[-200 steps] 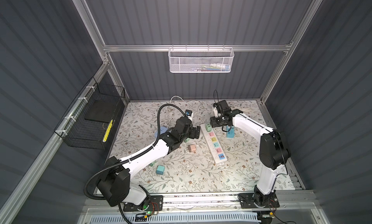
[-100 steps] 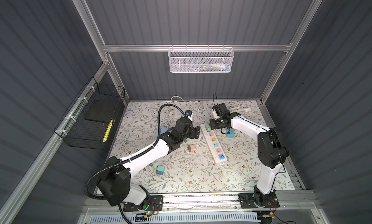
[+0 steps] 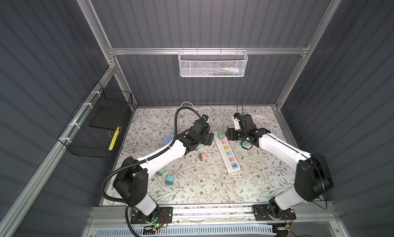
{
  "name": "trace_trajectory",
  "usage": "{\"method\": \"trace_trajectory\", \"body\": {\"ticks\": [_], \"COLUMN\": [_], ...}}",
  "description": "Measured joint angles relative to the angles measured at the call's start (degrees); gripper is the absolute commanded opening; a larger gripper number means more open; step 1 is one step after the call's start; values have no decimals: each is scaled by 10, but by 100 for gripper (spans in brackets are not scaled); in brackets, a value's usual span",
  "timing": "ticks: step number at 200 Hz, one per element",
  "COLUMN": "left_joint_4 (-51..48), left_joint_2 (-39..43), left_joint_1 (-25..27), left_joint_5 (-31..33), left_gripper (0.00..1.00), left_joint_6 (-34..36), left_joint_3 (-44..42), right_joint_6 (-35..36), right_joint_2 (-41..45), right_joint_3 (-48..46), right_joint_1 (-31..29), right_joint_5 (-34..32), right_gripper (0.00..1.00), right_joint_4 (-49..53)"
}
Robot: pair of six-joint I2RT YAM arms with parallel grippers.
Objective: Insert the plug
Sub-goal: 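Lift the right gripper away while the left moves over a pink charger, then lower the left gripper onto the pink charger cube and close it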
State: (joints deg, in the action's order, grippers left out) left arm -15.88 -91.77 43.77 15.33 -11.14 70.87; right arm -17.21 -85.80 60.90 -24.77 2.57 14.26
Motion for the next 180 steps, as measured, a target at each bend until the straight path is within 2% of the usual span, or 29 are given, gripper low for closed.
{"method": "trace_trajectory", "body": {"ticks": [14, 30, 74, 118, 180], "left_joint_4": [-16, -28, -71, -86, -89], "left_joint_2": [-8, -23, -74, -100, -119], "left_joint_1": [0, 0, 0, 0, 0], "left_joint_5": [-17, -38, -75, -104, -132], "left_gripper": [84, 83, 81, 78, 74], "left_joint_6": [0, -3, 0, 0, 0], "left_joint_3": [0, -7, -21, -28, -42], "right_joint_6": [-10, -22, -56, -77, -86], "right_joint_2": [31, 26, 48, 99, 107], "right_joint_3": [-42, -69, -177, -213, -243], "right_joint_1": [1, 0, 0, 0, 0], "right_joint_5": [21, 40, 78, 59, 14], "right_gripper": [68, 68, 75, 77, 79], "right_joint_4": [-32, -54, -126, -193, -228]}}
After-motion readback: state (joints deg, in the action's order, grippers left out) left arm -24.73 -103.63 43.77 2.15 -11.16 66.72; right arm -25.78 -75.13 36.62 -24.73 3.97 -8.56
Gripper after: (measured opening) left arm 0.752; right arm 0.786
